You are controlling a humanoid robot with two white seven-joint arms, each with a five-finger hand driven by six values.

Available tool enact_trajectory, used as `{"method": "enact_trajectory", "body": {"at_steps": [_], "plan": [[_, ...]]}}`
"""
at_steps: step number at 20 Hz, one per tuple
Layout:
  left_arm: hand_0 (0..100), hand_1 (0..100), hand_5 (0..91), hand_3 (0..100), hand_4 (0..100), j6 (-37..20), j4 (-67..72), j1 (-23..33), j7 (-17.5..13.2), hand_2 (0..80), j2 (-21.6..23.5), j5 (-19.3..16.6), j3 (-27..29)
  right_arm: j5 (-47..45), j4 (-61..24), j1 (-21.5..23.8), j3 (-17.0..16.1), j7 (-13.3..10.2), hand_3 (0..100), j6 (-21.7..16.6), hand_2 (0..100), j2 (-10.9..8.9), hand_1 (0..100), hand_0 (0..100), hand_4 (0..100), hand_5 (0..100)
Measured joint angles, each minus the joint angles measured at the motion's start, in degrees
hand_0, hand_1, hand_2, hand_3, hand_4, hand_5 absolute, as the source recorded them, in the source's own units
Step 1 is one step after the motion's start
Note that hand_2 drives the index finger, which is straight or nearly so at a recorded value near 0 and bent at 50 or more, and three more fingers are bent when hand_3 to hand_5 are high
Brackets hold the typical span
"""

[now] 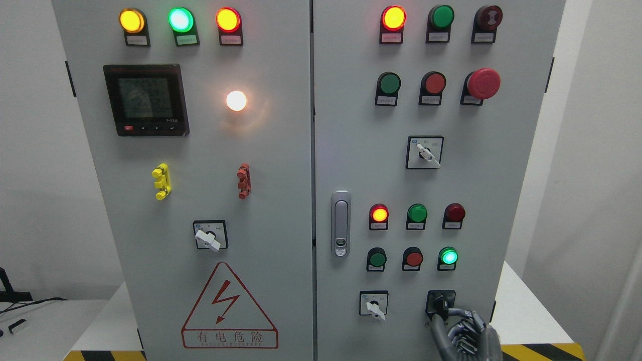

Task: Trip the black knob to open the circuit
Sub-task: 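Hold the black knob in the turned position with the right hand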

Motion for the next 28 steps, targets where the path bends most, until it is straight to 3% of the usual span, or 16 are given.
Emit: {"method": "enact_trajectory", "body": {"at_steps": [16, 28], "plan": [[12, 39, 0.0, 0, 0, 0.0, 0.0, 0.0, 0.0, 0.0, -0.01, 0.0, 0.0, 1.92, 0.44, 0.27, -0.78, 0.42, 84, -0.22, 46, -0.11, 75, 40, 90, 100], [12, 39, 0.0, 0, 0, 0.0, 0.0, 0.0, 0.0, 0.0, -0.01, 0.0, 0.0, 6.94, 1.65, 0.87, -0.96, 0.41, 83, -4.62, 44, -0.45, 75, 39, 89, 100]]}}
